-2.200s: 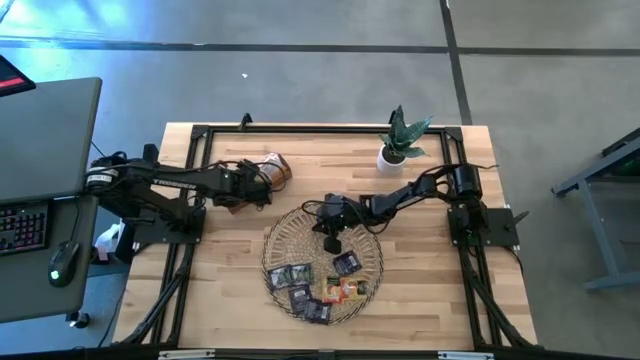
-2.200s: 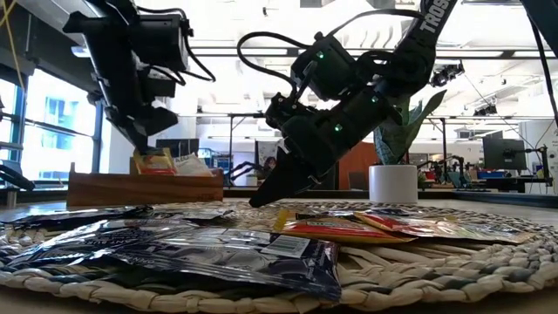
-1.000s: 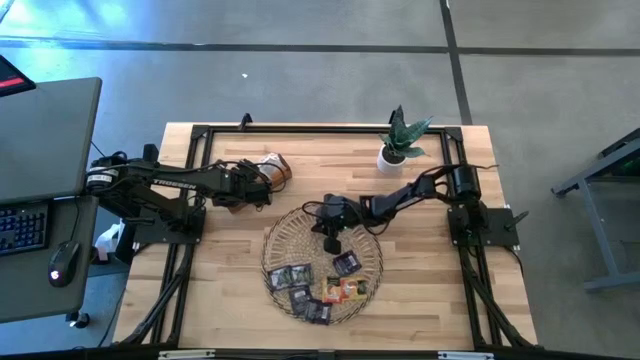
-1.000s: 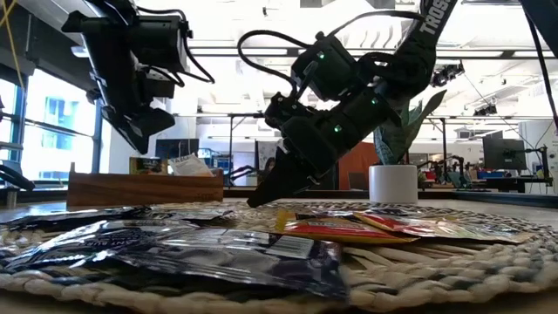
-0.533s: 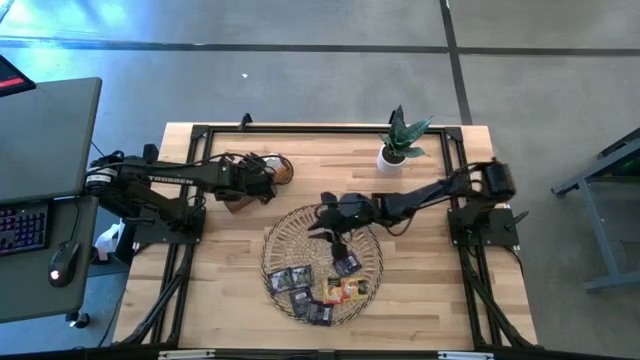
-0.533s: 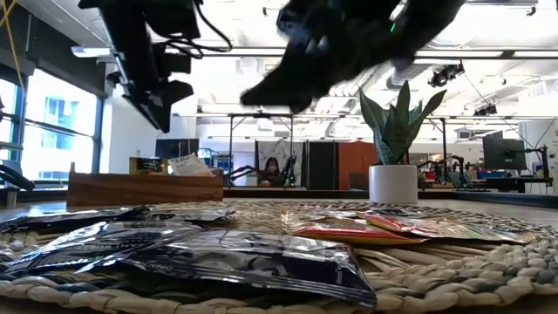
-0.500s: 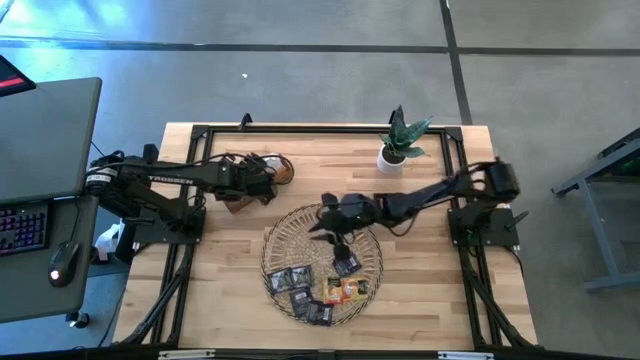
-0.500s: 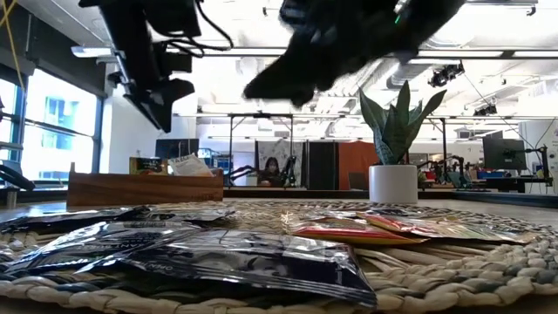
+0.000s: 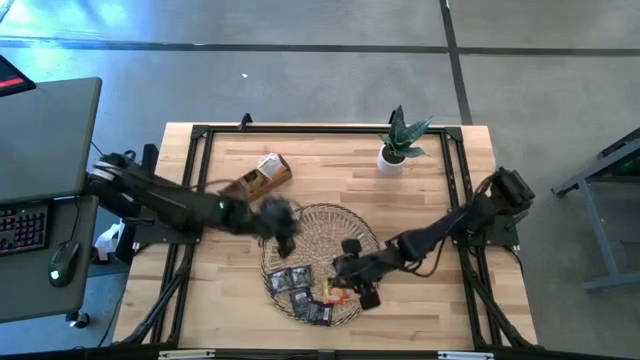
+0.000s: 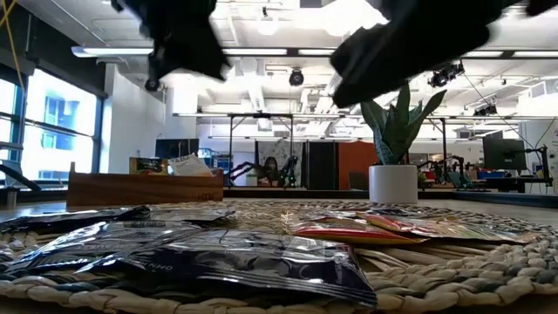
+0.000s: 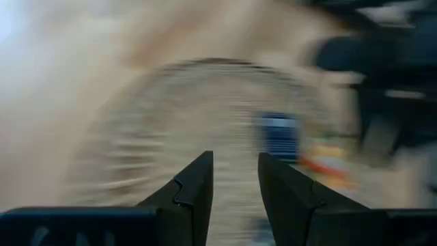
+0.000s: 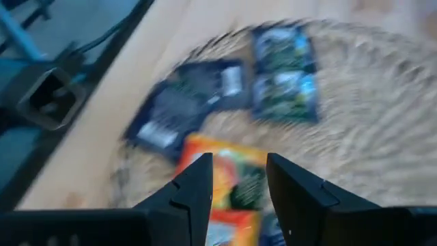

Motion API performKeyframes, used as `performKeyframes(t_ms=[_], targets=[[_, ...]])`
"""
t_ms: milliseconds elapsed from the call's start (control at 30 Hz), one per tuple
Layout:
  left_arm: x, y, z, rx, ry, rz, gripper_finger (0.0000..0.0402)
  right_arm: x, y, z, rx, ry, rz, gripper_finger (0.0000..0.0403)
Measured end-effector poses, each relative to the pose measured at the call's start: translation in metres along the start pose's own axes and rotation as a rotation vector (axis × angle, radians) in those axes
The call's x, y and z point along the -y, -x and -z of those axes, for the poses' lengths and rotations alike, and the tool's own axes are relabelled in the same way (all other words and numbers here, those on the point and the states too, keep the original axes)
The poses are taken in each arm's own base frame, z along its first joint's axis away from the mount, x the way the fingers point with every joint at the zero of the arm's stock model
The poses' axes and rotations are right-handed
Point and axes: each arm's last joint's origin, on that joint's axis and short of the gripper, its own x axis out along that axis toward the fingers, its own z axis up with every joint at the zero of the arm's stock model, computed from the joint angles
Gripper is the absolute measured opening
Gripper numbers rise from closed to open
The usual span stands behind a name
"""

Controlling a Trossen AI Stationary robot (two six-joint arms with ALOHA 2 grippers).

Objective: Pick & Place Tea
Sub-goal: Put the left orange tea bag into the middle compartment of the wooden organizer

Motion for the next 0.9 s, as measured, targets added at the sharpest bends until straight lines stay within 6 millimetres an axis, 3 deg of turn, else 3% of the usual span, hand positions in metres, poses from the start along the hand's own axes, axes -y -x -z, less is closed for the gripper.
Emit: performKeyframes(t_ms=[200,367,467,533,667,900], targets=[[0.048,-0.042,0.041,0.016,0.02,0.186,0.0115,-0.026,-0.02,0.021,-0.054,0.059,0.008,0.0109],[0.05,-0.091,0.075,-0.023,0.053,0.163,0.0115,-0.034,-0.051,0.036,-0.011,0.037,-0.027,0.0054],[0.046,-0.114,0.084,-0.062,0.121,0.2,0.0115,-0.03,-0.056,0.039,-0.025,0.008,-0.044,0.0013],[0.043,-0.126,0.09,-0.112,0.149,0.203,0.0115,-0.025,-0.056,0.043,-0.067,-0.028,-0.026,0.0006],[0.044,-0.142,0.091,-0.16,0.183,0.222,0.0115,-0.021,-0.056,0.047,-0.128,-0.063,-0.003,0.0009],[0.055,-0.141,0.084,-0.216,0.189,0.313,0.0115,-0.017,-0.055,0.051,-0.165,-0.051,0.064,0.0005]])
